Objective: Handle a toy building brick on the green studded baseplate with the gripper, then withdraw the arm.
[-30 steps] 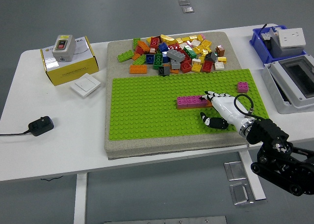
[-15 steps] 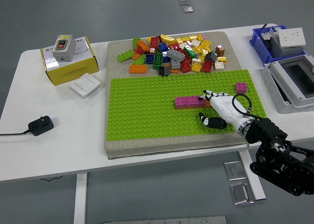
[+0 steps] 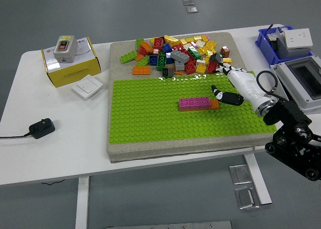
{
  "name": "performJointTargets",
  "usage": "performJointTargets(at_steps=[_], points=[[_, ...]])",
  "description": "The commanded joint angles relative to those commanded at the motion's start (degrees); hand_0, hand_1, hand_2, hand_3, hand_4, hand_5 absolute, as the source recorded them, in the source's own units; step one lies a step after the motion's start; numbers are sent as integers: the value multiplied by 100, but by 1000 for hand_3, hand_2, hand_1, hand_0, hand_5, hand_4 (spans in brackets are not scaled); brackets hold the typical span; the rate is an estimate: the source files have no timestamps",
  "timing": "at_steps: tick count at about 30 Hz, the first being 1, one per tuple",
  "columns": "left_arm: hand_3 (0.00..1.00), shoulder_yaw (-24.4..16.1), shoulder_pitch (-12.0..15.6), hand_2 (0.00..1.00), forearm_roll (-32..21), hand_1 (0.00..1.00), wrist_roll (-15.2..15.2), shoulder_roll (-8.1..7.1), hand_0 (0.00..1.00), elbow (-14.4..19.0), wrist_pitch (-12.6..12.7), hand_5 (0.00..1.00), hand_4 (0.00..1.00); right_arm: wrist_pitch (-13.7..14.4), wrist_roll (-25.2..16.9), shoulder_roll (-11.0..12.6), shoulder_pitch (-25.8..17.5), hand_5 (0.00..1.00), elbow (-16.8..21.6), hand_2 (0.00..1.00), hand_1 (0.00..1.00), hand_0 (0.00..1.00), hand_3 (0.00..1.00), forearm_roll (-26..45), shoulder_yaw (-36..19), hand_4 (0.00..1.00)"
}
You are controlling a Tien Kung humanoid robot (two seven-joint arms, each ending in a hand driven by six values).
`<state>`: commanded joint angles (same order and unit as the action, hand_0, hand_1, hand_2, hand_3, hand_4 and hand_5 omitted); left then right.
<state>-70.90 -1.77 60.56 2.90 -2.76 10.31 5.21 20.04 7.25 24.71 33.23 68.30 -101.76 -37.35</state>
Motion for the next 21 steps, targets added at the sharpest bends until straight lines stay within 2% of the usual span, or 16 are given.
performJointTargets(at_steps=[1,4,7,8,14,21], points=[[658,-4,3,662,-4,664,1,-3,664,0,1,661,346,-95,156,88,12,440,-139,998,987,956,961,-185,-115,604],[658,-14,10,662,-5,664,5,-13,664,0,3,661,346,-380,468,236,32,440,-394,998,987,956,961,-520,-130,604],[658,-34,19,662,13,664,14,-15,664,0,2,661,346,-645,749,286,17,440,-591,998,987,956,961,-856,-127,604],[658,-38,23,662,20,664,19,-11,664,0,1,661,346,-713,825,262,6,446,-666,998,998,990,998,-987,-159,697],[657,-26,20,661,31,664,22,-4,664,0,0,659,344,-804,925,103,83,438,-930,998,998,989,998,-1185,-86,692],[657,14,-10,661,21,664,27,-21,664,0,0,660,344,-865,889,-115,346,444,-1369,998,998,982,998,-905,366,691]])
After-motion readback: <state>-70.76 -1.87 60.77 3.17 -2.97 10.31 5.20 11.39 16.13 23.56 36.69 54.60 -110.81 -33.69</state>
